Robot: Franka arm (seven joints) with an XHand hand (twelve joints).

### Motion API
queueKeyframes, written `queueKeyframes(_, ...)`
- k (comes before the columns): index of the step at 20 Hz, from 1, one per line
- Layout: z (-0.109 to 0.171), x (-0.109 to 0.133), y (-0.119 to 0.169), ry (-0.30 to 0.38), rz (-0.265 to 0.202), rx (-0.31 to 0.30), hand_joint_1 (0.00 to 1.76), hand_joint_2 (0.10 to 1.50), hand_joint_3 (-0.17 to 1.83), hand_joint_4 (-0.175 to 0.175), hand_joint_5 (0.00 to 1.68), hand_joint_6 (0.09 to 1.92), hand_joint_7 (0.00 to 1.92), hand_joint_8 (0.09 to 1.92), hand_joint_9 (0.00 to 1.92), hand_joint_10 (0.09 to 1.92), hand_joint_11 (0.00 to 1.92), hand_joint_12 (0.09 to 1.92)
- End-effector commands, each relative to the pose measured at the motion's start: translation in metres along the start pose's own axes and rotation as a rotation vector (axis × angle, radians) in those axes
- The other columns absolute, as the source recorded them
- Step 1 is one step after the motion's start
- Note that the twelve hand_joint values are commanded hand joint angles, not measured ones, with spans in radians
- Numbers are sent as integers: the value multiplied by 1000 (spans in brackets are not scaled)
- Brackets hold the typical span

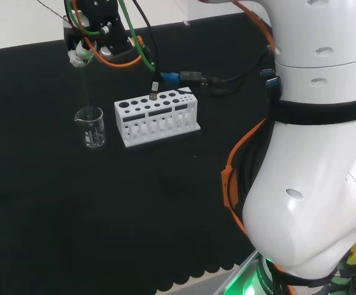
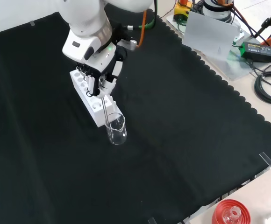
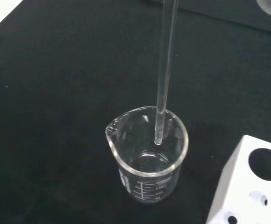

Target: Stir in the beaker to the left of the white test tube rack with the glass rod.

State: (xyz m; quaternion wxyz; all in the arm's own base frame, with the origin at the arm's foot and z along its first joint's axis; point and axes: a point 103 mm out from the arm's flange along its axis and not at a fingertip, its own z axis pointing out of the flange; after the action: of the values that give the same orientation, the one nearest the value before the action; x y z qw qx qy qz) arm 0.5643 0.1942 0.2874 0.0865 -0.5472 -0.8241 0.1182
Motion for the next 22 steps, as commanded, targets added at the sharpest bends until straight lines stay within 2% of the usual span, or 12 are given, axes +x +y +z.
queueKeyframes(1,4,-13,-12,13,22,2,1181,1192,-175,-175,999,1010,1556,587,1793,293,1628,573)
queueKeyframes(8,13,-7,-23,18,21,24,1181,1192,-175,-175,999,1010,1556,585,1794,292,1629,573)
queueKeyframes(10,16,-4,-26,20,17,14,1181,1192,-175,-175,999,1010,1556,585,1794,291,1629,574)
queueKeyframes(14,27,15,-36,13,4,15,1181,1192,-175,-175,999,1010,1557,584,1794,291,1629,574)
queueKeyframes(22,32,37,-23,2,-43,39,1182,1192,-175,-175,999,1010,1557,583,1795,289,1629,574)
